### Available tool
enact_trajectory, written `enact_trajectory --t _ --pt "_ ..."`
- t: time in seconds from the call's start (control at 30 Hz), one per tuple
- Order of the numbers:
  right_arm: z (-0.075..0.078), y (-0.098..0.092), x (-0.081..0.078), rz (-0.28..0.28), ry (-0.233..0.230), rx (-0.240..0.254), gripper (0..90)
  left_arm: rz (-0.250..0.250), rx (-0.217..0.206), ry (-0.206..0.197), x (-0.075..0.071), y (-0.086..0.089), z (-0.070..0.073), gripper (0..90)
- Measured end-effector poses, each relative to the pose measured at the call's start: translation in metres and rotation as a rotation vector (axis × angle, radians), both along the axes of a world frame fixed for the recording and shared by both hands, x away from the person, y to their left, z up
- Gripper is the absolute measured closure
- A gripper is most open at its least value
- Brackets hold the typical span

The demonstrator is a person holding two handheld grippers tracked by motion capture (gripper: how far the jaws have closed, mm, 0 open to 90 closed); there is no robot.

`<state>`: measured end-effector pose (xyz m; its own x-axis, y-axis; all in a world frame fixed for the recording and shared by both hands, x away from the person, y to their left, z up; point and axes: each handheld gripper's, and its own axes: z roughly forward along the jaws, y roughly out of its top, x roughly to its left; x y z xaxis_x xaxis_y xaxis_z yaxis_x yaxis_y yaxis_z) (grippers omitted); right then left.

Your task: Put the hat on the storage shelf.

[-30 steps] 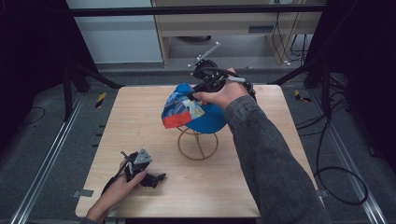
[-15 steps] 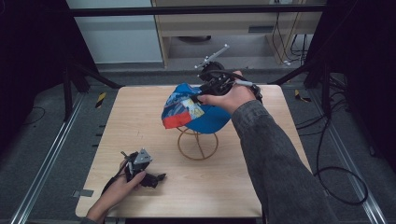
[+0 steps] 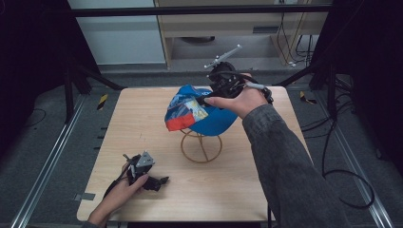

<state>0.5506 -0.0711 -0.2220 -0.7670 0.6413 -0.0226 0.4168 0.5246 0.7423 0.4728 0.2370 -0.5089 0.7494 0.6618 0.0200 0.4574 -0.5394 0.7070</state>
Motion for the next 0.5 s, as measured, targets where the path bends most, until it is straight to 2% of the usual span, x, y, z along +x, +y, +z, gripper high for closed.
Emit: enact_trajectory --t 0.33,0.5 --pt "0.007 -0.010 -0.010 -0.064 -0.031 0.020 11.7 0.000 0.001 0.000 0.000 0.000 0.000 0.0" --pt "0.004 -0.020 -0.015 -0.080 -0.048 0.046 8.1 0.000 0.001 0.000 0.000 0.000 0.000 0.0"
